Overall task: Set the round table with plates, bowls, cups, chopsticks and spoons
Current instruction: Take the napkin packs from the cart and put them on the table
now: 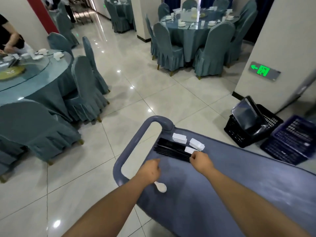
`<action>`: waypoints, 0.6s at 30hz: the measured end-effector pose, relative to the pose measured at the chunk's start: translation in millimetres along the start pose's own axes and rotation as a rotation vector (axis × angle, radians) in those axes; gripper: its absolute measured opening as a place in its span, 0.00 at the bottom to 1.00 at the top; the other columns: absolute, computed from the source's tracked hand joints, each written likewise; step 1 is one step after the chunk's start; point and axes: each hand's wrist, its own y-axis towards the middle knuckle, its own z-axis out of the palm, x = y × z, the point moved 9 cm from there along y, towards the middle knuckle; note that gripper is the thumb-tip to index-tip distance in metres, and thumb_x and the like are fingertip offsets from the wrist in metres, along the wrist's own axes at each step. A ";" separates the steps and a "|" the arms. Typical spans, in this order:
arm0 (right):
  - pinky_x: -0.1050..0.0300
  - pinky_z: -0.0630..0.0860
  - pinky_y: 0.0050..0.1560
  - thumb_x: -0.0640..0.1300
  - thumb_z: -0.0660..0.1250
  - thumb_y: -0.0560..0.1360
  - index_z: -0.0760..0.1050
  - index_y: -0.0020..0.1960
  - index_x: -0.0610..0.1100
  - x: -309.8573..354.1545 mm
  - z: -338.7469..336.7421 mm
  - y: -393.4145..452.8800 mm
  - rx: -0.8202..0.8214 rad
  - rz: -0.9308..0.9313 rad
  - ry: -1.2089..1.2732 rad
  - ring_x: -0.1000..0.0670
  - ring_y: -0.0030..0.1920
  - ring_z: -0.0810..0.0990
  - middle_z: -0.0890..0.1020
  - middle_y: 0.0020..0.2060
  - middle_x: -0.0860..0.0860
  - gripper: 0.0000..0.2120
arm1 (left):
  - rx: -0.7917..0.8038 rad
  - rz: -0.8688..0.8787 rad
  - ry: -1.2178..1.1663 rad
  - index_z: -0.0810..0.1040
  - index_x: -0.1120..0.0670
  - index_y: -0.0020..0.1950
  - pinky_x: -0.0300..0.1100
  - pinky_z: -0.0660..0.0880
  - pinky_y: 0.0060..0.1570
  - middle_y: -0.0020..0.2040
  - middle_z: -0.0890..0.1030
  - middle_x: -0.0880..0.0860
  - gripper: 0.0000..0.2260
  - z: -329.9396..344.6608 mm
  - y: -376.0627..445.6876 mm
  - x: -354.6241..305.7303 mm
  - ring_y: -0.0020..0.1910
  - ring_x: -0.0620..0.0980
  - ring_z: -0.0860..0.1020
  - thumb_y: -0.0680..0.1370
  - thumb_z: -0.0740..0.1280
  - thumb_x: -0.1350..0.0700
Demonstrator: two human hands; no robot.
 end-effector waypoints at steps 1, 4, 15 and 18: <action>0.57 0.71 0.41 0.45 0.60 0.77 0.72 0.40 0.47 -8.4 -5.7 5.5 -0.015 0.009 -0.018 0.43 0.48 0.79 0.82 0.44 0.45 0.08 | 0.000 0.000 0.005 0.73 0.54 0.70 0.46 0.75 0.58 0.61 0.80 0.56 0.20 2.0 9.5 -8.2 0.59 0.57 0.78 0.78 0.58 0.59; 0.54 0.75 0.42 0.45 0.59 0.77 0.72 0.40 0.46 -33.4 -13.7 20.1 -0.044 0.030 -0.051 0.43 0.46 0.79 0.82 0.44 0.45 0.09 | 0.004 0.050 0.013 0.71 0.53 0.72 0.46 0.75 0.58 0.63 0.79 0.55 0.21 7.0 36.2 -33.6 0.60 0.55 0.77 0.78 0.57 0.58; 0.54 0.72 0.44 0.48 0.57 0.79 0.73 0.63 0.51 -47.1 17.5 88.1 0.019 0.071 -0.240 0.43 0.54 0.79 0.79 0.57 0.47 0.14 | 0.034 0.187 0.040 0.77 0.53 0.64 0.47 0.76 0.56 0.59 0.80 0.52 0.17 24.6 121.3 -66.1 0.57 0.52 0.78 0.78 0.57 0.58; 0.54 0.70 0.41 0.42 0.57 0.78 0.72 0.59 0.49 -42.5 29.8 97.8 0.038 0.075 -0.334 0.42 0.52 0.79 0.80 0.55 0.47 0.12 | 0.097 0.207 0.086 0.75 0.51 0.67 0.47 0.76 0.59 0.63 0.79 0.51 0.18 36.1 132.5 -54.4 0.61 0.52 0.77 0.79 0.57 0.58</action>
